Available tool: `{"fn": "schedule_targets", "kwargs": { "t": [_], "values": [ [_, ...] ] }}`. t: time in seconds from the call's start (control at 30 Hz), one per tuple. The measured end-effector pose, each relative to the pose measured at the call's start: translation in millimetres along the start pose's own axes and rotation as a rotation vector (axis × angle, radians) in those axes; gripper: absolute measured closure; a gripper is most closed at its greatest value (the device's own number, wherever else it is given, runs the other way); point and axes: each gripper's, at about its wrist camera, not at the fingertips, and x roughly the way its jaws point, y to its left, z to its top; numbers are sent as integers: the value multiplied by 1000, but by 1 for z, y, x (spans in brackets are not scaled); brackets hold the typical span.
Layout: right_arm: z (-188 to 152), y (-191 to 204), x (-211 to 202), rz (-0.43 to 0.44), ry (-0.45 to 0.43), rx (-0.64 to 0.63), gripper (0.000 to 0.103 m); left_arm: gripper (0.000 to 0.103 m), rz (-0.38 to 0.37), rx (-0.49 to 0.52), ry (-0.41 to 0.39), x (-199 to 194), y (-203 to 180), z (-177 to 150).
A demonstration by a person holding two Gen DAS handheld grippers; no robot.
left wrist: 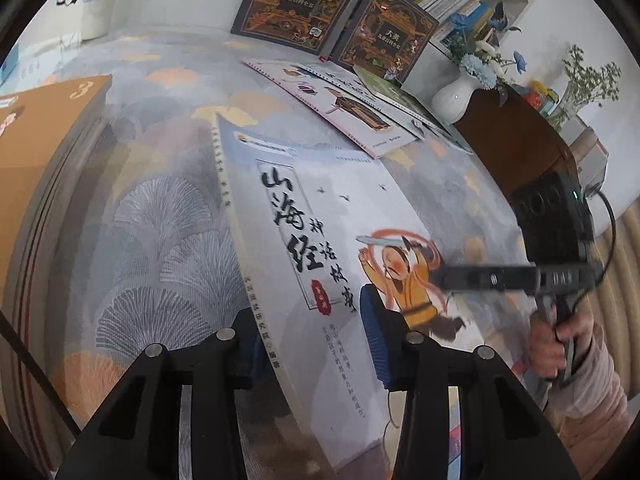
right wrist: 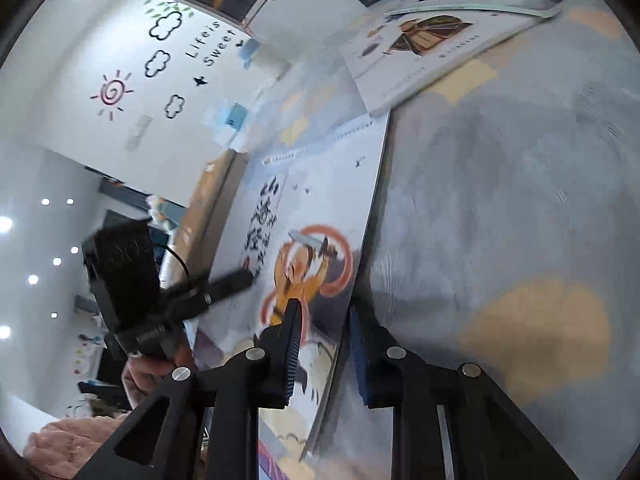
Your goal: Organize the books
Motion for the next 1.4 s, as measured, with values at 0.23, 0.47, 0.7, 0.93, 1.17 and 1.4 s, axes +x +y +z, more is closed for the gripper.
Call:
{"fn": "schedule_targets", "kwargs": {
  "t": [0.23,0.47,0.7,0.93,1.17,1.4],
  "values": [
    [13,20,17,-104,-19,-99,81,64,-21,-8,12,0,4,3],
    [1,15,6,-119,-33,-42,88,54,144,34,61,-20,-3,-2],
    [-5,13,18,3,95,-33,87,65,149,41,28,-23,14,-9],
    [5,17,30,23,72,-10,88,65,93,1,10,-26,20,-7],
    [-4,65,8,-57,35,-112,88,66,3,-42,-28,-41,16,4],
    [2,106,-23,-80,-22,-175,88,65,-21,15,-81,-70,-1,19]
  ]
}}
